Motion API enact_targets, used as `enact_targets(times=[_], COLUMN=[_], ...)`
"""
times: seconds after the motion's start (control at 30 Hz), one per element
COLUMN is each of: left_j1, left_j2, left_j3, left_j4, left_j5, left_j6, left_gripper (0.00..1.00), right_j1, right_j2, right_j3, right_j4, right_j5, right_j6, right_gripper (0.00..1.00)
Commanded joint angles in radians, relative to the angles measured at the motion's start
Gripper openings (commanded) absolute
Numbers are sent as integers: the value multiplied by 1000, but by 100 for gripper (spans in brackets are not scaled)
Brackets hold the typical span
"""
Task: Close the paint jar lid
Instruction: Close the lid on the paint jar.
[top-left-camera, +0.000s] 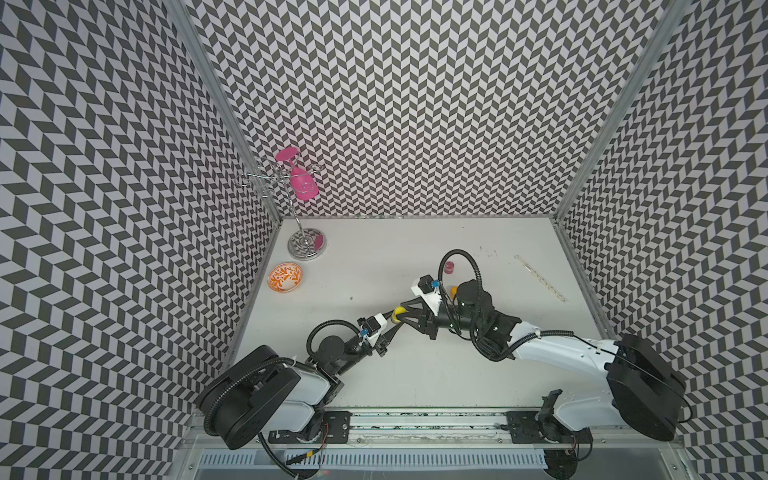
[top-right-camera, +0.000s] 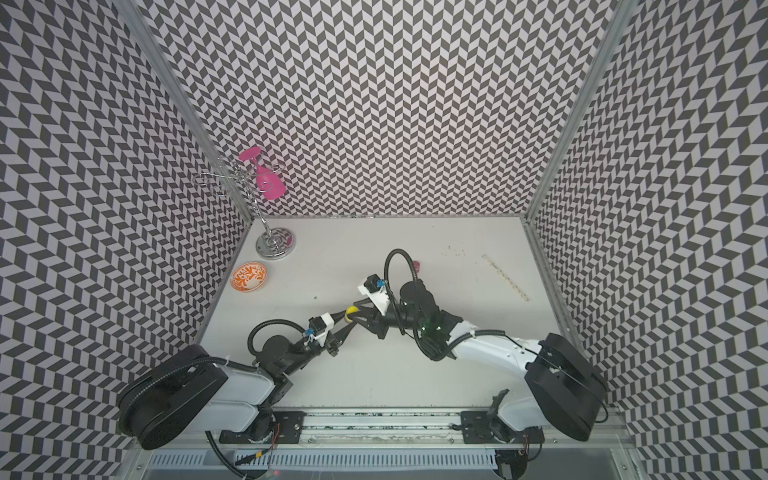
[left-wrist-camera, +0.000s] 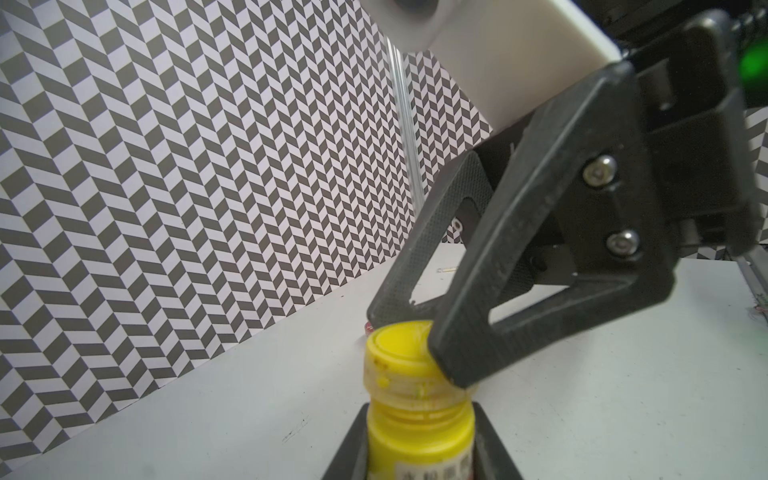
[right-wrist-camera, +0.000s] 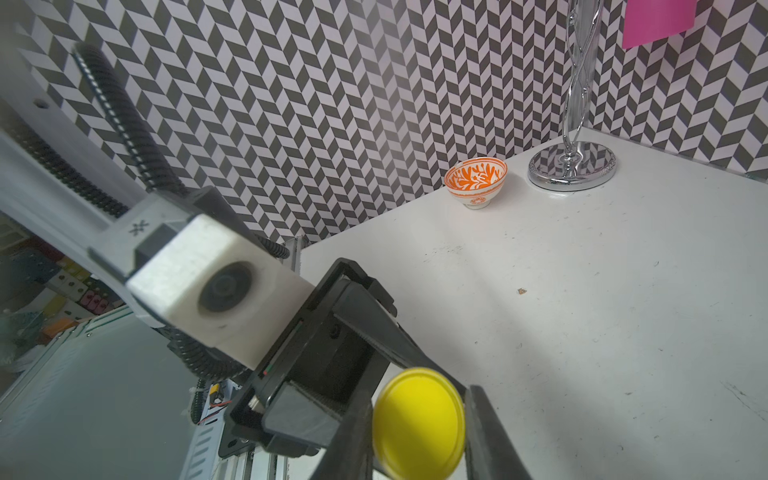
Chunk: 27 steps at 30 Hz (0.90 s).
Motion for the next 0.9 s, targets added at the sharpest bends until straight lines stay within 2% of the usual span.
enact_targets(times=[0.0, 0.2, 0.4, 0.87], left_j1=[-3, -3, -3, -3], left_j2=[-45, -48, -47, -47], left_j3=[17, 20, 26, 33], left_j4=[299, 282, 269, 250], left_j5=[-6, -22, -23, -6], left_j6=[-13, -8, -13, -10], left_gripper=[25, 25, 25, 25], right_j1=[-3, 3, 19, 106], right_j2=[-9, -28, -41, 64], right_j3=[-61, -77, -80, 22], right_j4=[-60, -52, -53, -127], right_j5=[-35, -35, 32, 133], right_j6=[48, 61, 54, 3], right_gripper=[20, 20, 20, 20])
